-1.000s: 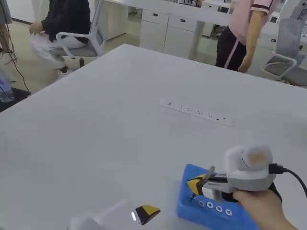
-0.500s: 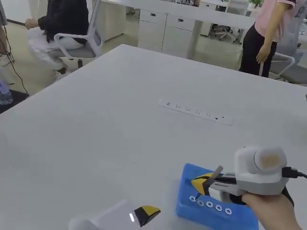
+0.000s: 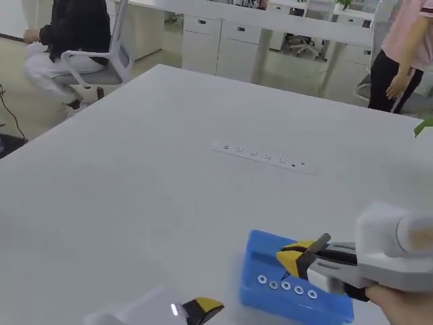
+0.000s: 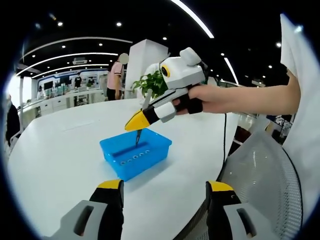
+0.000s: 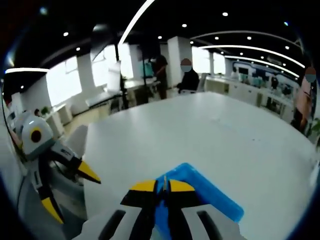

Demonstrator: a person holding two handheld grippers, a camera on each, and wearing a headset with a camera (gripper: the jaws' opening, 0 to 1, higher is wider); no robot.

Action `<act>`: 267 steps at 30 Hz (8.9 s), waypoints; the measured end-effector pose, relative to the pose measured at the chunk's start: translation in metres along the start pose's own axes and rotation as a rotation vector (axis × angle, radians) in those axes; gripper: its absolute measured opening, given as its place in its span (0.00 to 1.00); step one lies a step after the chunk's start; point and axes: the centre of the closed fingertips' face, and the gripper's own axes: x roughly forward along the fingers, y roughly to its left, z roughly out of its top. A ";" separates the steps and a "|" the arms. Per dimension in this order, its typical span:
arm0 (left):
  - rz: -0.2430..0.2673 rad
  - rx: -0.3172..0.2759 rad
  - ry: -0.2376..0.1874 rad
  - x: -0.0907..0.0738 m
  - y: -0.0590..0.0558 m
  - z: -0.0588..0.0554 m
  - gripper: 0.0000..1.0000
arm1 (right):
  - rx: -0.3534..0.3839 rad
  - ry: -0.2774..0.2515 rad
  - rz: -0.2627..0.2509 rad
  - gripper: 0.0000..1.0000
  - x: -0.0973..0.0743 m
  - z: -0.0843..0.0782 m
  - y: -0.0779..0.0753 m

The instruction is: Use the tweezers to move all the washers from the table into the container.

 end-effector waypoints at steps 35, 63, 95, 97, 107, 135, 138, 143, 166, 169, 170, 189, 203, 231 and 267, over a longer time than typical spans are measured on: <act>-0.129 0.105 -0.029 0.001 0.008 0.065 0.41 | -0.051 0.077 0.118 0.05 -0.029 -0.048 0.049; -0.393 0.273 0.070 0.031 -0.044 0.083 0.04 | -0.423 0.367 0.390 0.04 -0.029 -0.088 0.085; -0.403 0.366 0.201 0.021 -0.023 0.056 0.00 | -0.325 0.272 0.369 0.06 -0.043 -0.081 0.077; -0.407 0.376 0.226 0.021 -0.022 0.050 0.00 | -0.318 0.261 0.373 0.06 -0.042 -0.081 0.078; -0.418 0.405 0.369 0.026 -0.017 0.006 0.00 | -0.343 0.309 0.359 0.04 -0.029 -0.106 0.078; -0.367 0.335 0.318 0.024 -0.005 0.001 0.00 | -0.444 0.376 0.330 0.02 -0.025 -0.100 0.070; -0.362 0.335 0.314 0.023 -0.005 0.001 0.00 | -0.454 0.380 0.333 0.02 -0.025 -0.100 0.069; -0.361 0.330 0.310 0.023 -0.006 0.001 0.02 | -0.477 0.393 0.340 0.02 -0.025 -0.101 0.069; -0.343 0.429 0.392 0.038 -0.002 -0.020 0.00 | -0.527 0.328 0.373 0.02 -0.028 -0.084 0.086; -0.348 0.452 0.402 0.038 -0.003 -0.022 0.00 | -0.515 0.342 0.370 0.03 -0.025 -0.091 0.083; -0.350 0.458 0.405 0.038 -0.003 -0.023 0.00 | -0.513 0.350 0.367 0.04 -0.023 -0.096 0.081; -0.397 0.521 0.503 0.042 -0.009 -0.037 0.00 | -0.496 0.430 0.340 0.05 -0.006 -0.138 0.080; -0.404 0.529 0.566 0.044 -0.003 -0.051 0.00 | -0.451 0.430 0.327 0.07 -0.004 -0.144 0.081; -0.380 0.545 0.733 0.042 0.012 -0.077 0.00 | -0.249 0.401 0.178 0.11 -0.046 -0.148 0.060; -0.018 0.006 0.206 0.010 0.034 -0.001 0.58 | 0.137 -0.014 -0.197 0.45 -0.106 -0.101 0.015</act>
